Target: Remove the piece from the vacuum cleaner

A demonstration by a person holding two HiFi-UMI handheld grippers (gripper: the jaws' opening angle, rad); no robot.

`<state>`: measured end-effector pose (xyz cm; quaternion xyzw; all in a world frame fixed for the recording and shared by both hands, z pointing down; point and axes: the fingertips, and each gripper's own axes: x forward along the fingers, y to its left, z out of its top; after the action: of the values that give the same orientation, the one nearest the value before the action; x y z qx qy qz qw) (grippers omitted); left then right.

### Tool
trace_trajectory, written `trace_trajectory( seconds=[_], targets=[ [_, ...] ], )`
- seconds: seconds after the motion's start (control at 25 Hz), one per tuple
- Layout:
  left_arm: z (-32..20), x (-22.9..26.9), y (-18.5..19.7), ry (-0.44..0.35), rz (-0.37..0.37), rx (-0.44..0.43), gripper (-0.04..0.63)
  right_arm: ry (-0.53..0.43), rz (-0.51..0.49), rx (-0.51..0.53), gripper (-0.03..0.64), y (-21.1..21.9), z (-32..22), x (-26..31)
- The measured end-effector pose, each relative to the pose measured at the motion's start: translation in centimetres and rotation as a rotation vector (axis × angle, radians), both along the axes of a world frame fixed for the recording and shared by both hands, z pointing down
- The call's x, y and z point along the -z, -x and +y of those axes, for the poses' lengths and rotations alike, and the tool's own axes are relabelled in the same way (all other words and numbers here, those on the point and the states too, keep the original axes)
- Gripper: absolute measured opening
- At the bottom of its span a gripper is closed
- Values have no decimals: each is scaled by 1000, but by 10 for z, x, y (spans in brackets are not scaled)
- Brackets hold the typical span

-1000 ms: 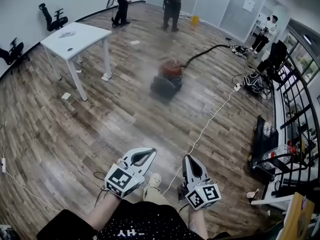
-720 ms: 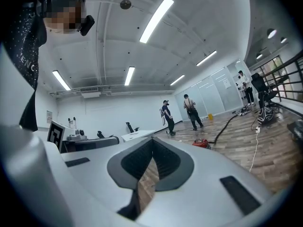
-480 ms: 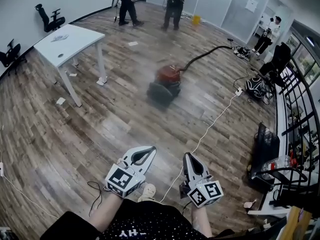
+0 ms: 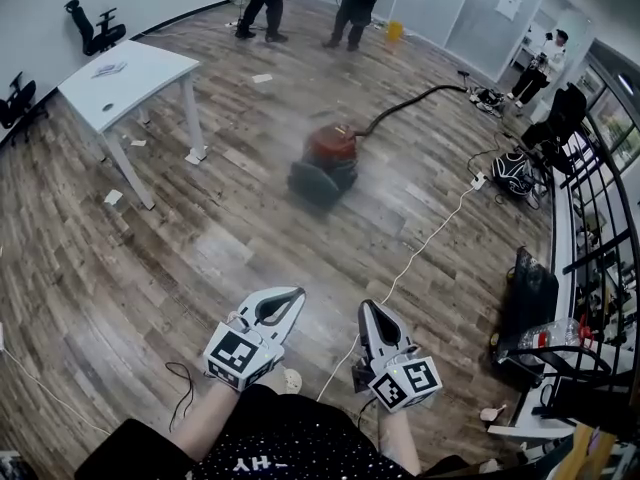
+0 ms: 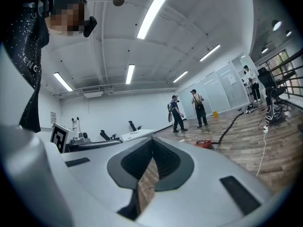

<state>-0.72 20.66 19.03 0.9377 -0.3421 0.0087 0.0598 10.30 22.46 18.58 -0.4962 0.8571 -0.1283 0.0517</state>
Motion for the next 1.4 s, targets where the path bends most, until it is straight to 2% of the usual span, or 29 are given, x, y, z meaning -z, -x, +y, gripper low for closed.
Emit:
trace_trajectory(
  seconds=[0.4,0.68,1.0,1.4],
  targets=[
    [-66,-10,-19,25,-9,-26,8,34,-5,-12,12,-19,-64,-14],
    [-174,-5,-27,18,-15,-38,8,31,-8,-46,12,-35,-166,-8],
    [-297,8,-31,6,-21,-92,8,23,-14,-100,12,-46,-278,6],
    [-398,1,-26,11,-41,-140,8,20,-52,-140,12,-40,-384,0]
  ],
)
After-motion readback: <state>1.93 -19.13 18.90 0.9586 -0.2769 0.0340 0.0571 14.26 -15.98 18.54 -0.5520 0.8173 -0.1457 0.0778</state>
